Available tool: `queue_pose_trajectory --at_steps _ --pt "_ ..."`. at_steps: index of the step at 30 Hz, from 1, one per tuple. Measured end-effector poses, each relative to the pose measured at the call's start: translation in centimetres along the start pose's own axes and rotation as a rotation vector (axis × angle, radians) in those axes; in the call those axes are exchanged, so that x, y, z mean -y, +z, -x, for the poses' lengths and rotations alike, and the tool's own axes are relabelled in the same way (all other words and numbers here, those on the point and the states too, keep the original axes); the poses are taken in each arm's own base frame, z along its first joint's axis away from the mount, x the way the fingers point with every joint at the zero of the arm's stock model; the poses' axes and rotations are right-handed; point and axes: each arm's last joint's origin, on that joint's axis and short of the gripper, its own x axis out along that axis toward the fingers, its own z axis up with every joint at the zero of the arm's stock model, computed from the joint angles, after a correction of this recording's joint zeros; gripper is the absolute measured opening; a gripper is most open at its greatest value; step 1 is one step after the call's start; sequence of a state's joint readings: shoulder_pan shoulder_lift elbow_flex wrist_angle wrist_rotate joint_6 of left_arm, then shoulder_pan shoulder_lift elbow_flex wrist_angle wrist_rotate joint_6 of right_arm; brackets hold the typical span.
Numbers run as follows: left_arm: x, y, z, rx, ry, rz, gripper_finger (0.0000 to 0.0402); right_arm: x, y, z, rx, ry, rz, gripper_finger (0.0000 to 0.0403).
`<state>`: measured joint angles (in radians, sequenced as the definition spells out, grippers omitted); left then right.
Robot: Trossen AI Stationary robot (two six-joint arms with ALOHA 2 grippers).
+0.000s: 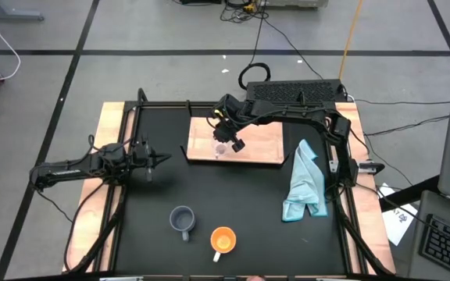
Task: Stack small to large cups/mugs on shelf
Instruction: Put the transparent mug on the shelf
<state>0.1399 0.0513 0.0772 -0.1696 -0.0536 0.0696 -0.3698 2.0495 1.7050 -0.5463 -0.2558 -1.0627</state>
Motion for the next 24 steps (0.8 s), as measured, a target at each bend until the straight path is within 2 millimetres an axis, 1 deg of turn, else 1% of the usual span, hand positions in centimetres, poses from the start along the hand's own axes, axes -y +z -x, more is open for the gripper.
queue_pose_trajectory --at_steps 5,24 --pt "0.00 0.00 0.00 0.000 0.000 0.000 0.0003 0.00 0.00 -0.01 0.000 -0.001 -0.004 0.0037" --pt "0.00 0.00 0.00 0.000 0.000 0.005 0.0003 -0.02 0.15 -0.04 0.006 -0.003 -0.048 0.0038"
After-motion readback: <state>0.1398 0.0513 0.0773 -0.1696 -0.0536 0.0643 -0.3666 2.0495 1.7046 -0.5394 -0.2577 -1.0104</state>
